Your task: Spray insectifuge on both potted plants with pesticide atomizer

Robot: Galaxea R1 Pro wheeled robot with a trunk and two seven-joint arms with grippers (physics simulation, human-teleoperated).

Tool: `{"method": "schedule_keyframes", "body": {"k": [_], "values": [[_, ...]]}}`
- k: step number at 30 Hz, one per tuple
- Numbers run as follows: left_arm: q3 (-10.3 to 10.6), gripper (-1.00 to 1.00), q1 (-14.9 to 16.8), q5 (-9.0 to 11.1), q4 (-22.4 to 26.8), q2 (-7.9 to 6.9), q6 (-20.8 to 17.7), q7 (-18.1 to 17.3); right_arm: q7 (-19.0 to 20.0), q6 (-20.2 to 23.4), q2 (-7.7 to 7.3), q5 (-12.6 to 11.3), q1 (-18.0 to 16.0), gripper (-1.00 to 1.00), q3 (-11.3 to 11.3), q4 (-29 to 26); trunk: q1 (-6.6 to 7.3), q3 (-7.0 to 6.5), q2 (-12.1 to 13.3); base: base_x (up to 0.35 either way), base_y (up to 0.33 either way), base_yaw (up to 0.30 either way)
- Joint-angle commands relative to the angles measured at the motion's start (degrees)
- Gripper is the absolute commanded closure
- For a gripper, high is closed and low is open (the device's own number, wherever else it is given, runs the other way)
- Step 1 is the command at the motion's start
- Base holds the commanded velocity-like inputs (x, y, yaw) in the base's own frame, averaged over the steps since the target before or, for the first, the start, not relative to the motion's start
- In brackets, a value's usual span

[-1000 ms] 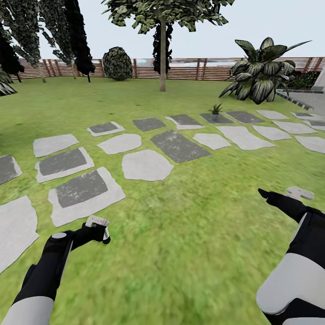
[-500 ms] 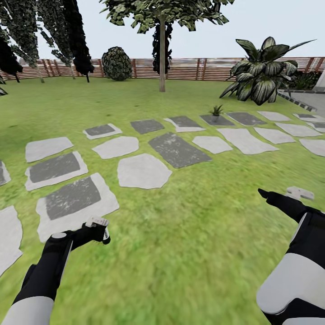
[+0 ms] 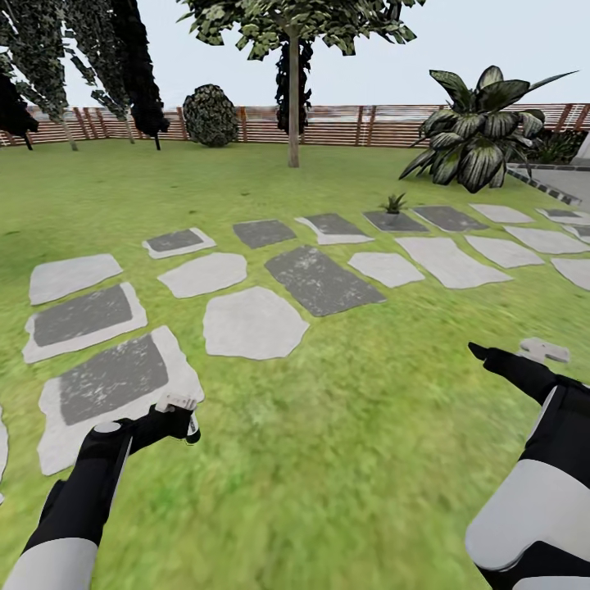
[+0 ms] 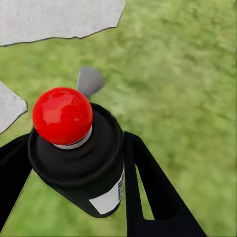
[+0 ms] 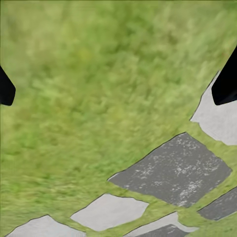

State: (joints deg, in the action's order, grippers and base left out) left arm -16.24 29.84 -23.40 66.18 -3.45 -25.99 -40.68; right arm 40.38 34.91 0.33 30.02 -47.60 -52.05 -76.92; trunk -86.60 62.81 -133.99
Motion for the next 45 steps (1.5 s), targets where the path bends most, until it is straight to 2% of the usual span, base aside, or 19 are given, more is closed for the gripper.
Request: {"method": "schedule_keyframes", "body": {"k": [1,45], "values": [[-0.1,1.00,0.0,-0.3,0.1,0.02,-0.2,-0.4,0.6,0.1,0.03,0.6,-0.1,-1.00,-0.2,-0.1,-0.03,0.05,0.0,0.340,-0.082,0.000],[-0.1,1.00,0.0,-0.3,0.1,0.02,-0.3,-0.4,0.6,0.1,0.03,0.6,-0.1,-1.00,-0.2,-0.1,-0.03,0.05,0.0,0.340,-0.082,0.000]]}}
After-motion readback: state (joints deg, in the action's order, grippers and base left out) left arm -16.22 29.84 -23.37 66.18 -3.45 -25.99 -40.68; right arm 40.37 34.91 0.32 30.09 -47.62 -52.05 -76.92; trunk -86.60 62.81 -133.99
